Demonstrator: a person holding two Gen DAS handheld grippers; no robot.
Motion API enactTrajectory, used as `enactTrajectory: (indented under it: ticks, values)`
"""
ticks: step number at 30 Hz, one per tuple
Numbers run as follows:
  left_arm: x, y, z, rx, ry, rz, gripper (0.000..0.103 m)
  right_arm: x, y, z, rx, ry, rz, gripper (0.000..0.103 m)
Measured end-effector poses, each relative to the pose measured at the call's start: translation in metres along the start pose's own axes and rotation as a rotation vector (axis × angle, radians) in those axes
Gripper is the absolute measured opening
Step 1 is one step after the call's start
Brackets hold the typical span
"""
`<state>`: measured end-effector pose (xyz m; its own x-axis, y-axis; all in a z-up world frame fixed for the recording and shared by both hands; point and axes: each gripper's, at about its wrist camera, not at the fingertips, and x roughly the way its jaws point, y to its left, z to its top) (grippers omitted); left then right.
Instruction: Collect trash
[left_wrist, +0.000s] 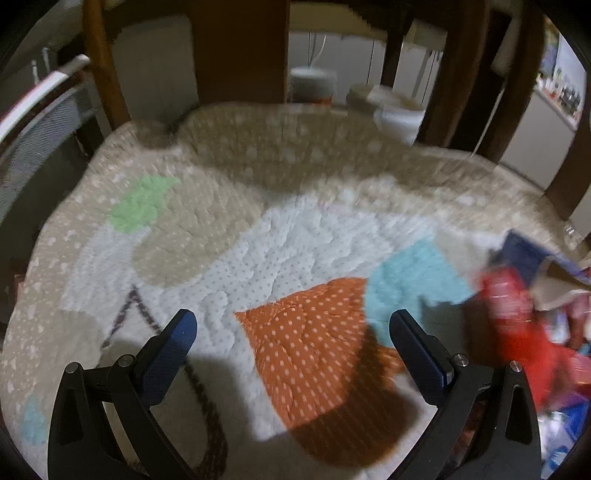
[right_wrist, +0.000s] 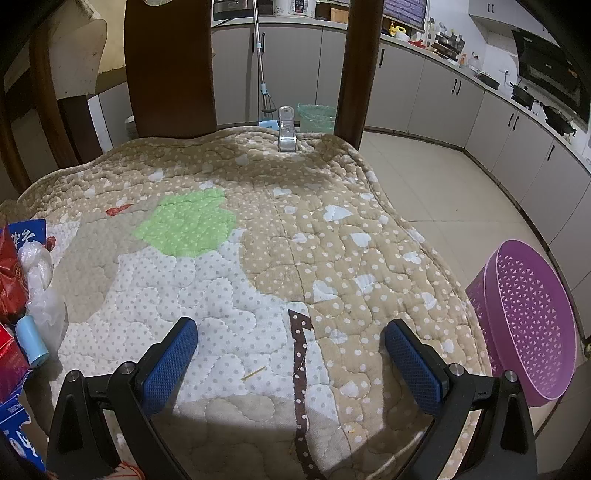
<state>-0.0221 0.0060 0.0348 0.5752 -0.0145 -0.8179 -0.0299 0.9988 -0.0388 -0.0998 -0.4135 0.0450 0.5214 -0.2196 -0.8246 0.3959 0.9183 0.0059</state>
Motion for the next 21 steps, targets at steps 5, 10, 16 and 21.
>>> enactTrajectory:
  ticks: [5, 10, 16, 21]
  values:
    - [-0.063, -0.006, -0.009, 0.019, -0.111, -0.008, 0.103, 0.002, 0.002, 0.005, -0.031, 0.063, 0.029, 0.103]
    - [-0.127, -0.024, -0.034, 0.094, -0.195, 0.015, 0.103, -0.015, -0.001, 0.005, -0.014, 0.115, 0.095, 0.085]
    - [-0.172, -0.040, -0.078, 0.112, -0.192, 0.021, 0.103, -0.086, 0.020, -0.025, -0.092, 0.014, 0.173, 0.084]
    - [-0.223, -0.047, -0.100, 0.069, -0.196, -0.013, 0.103, -0.150, 0.033, -0.053, -0.059, -0.022, 0.263, 0.084]
